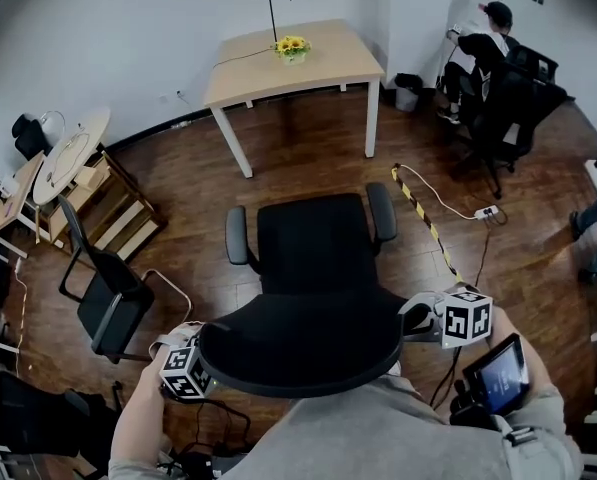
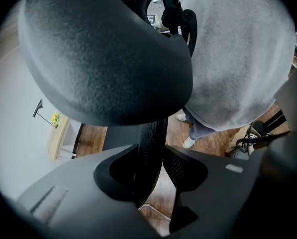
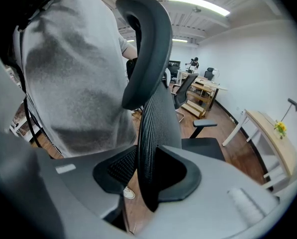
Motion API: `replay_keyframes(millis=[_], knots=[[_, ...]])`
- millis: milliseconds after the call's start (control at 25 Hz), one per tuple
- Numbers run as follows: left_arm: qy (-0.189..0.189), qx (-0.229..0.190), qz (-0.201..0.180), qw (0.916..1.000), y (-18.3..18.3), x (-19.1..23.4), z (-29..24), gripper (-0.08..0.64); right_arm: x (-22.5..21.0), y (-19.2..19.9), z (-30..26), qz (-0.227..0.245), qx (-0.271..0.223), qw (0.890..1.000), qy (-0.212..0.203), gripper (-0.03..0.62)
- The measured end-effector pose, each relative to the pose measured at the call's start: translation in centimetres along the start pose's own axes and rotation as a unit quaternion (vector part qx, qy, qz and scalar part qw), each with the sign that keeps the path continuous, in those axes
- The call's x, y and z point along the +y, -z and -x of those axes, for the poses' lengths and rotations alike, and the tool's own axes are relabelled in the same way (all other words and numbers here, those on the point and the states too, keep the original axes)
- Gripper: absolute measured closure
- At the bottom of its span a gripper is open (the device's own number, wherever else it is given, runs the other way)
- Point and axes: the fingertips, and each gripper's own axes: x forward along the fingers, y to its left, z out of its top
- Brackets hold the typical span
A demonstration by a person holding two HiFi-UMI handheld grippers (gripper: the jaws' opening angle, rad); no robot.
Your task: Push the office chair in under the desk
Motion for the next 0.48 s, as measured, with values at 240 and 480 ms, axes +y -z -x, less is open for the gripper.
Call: replay_keyframes(millis=[240,480], knots=[[-0.008,0.002,-0.002,1.0,0.2,2.7,-0.9,0.413,-2.6,0.4,0.2,-0.009,0.004,1.0,0.018,0.465],[-0.017,-0.004,-0.009,0.9998,-0.7,6.7,-1.9,0.414,-6.0,1.3,0.8,-0.033,0.0,0.999,0.031,0.465]])
